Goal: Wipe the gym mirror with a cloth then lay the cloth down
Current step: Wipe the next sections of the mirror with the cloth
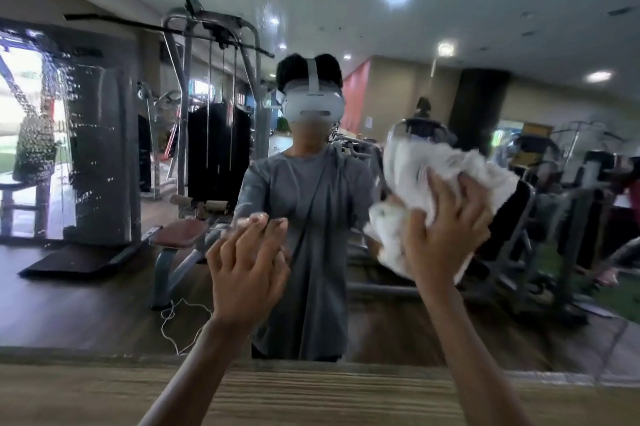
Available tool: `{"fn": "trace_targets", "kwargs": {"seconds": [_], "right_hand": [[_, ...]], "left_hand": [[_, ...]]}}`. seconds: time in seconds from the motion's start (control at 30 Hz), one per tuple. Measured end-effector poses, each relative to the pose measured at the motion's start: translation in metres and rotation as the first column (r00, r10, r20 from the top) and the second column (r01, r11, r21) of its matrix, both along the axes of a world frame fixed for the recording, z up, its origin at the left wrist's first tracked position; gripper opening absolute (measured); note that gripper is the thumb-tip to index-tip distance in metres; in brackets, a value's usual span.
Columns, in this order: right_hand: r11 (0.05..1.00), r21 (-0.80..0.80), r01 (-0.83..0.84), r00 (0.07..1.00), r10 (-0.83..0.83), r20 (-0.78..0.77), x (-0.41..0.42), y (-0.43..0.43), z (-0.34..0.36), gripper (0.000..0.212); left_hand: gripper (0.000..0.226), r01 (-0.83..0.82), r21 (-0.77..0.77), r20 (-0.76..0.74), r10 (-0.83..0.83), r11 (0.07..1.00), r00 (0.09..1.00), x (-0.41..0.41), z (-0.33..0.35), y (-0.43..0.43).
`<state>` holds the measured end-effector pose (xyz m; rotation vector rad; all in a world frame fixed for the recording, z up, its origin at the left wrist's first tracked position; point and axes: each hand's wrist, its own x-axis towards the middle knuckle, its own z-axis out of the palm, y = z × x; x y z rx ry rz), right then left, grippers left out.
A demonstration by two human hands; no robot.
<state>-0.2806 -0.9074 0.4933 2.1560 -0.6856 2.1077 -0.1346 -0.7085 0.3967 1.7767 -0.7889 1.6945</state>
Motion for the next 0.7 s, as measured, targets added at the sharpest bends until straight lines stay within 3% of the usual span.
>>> {"fn": "trace_targets", "kwargs": {"seconds": [0.03,0.1,0.17,0.23,0.3,0.33,0.4,0.47,0.57,0.7], "right_hand": [[0.996,0.080,-0.026,0.997,0.020,0.076,0.012,0.015,0.020,0.058],[0.999,0.035,-0.032,0.999,0.032,0.024,0.033,0.047,0.037,0.065],[0.976,-0.215,-0.039,0.982,-0.002,-0.190,0.041,0.061,0.024,0.065],[0.843,-0.528,-0.102,0.923,-0.117,-0.366,0.031,0.044,0.003,0.060],[0.715,-0.676,-0.177,0.894,-0.170,-0.414,0.011,0.010,-0.004,0.054],[0.705,-0.686,-0.179,0.893,-0.176,-0.414,0.000,-0.004,-0.001,0.052],[0.792,-0.603,-0.096,0.911,-0.175,-0.374,-0.016,-0.023,0.021,0.051],[0.928,-0.373,-0.013,0.967,-0.084,-0.242,-0.012,-0.022,0.061,0.052],[0.989,-0.148,0.008,1.000,-0.009,-0.006,0.020,0.014,0.109,0.053],[0.949,-0.310,0.046,0.985,-0.095,-0.145,0.046,0.048,0.092,0.058]], "left_hand": [[0.039,0.004,-0.018,-0.038,-0.005,1.000,0.999,-0.003,0.010,-0.001],[0.042,0.046,-0.025,-0.121,-0.049,0.999,0.992,-0.008,0.033,-0.003],[0.046,0.084,-0.020,-0.153,-0.086,0.996,0.984,-0.007,0.058,-0.003],[0.048,0.080,-0.014,-0.112,-0.081,0.997,0.990,0.000,0.083,0.001],[0.049,0.059,-0.007,-0.059,-0.059,0.998,0.996,0.009,0.100,0.003],[0.052,0.050,0.006,-0.040,-0.049,0.999,0.998,0.012,0.104,0.003],[0.060,-0.008,0.042,-0.024,0.009,0.999,1.000,0.015,0.104,-0.002],[0.064,-0.096,0.056,-0.013,0.097,0.994,0.995,0.016,0.099,-0.006],[0.065,-0.106,0.056,0.017,0.105,0.993,0.994,0.017,0.100,-0.005],[0.063,-0.077,0.039,0.041,0.076,0.996,0.996,0.015,0.100,-0.004]]}}
